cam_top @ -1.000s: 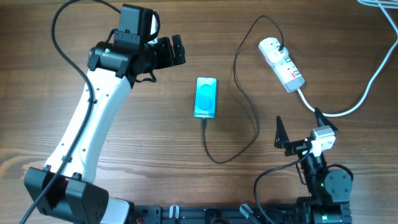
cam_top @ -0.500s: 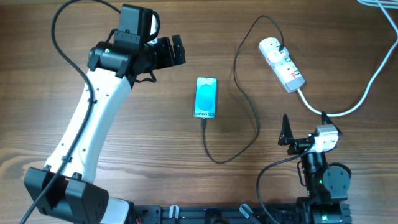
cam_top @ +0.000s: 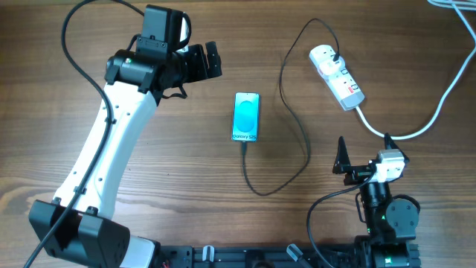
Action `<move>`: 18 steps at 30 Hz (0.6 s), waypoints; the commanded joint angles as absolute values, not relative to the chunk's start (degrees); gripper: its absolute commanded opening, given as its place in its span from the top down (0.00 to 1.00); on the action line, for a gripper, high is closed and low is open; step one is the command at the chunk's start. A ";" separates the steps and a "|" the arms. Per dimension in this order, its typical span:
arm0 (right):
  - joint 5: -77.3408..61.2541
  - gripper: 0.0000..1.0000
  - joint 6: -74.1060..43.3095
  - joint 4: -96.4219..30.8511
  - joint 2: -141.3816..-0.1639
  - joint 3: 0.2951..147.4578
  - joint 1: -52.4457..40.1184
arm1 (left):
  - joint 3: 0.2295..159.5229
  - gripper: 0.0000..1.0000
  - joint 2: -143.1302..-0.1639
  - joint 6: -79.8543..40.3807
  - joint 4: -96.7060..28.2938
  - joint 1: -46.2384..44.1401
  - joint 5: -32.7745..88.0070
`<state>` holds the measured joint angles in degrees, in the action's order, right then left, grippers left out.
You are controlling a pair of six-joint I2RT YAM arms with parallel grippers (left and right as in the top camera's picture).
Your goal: Plug charger to phone and switch on socket
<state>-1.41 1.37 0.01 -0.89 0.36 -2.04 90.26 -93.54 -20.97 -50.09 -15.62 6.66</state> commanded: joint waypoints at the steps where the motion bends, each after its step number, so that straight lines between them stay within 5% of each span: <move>1: -1.32 0.00 1.34 0.16 -0.21 0.30 -1.74 | 90.00 0.00 -93.54 -21.67 -49.98 -15.62 6.11; 12: -1.34 0.00 1.32 0.16 -0.21 0.30 -1.74 | 88.55 0.00 -91.35 -21.23 -64.34 -15.16 -0.30; 18: -1.32 0.00 1.32 0.16 -0.21 0.30 -1.74 | 64.97 0.00 -76.49 -21.26 -47.48 -14.50 -0.64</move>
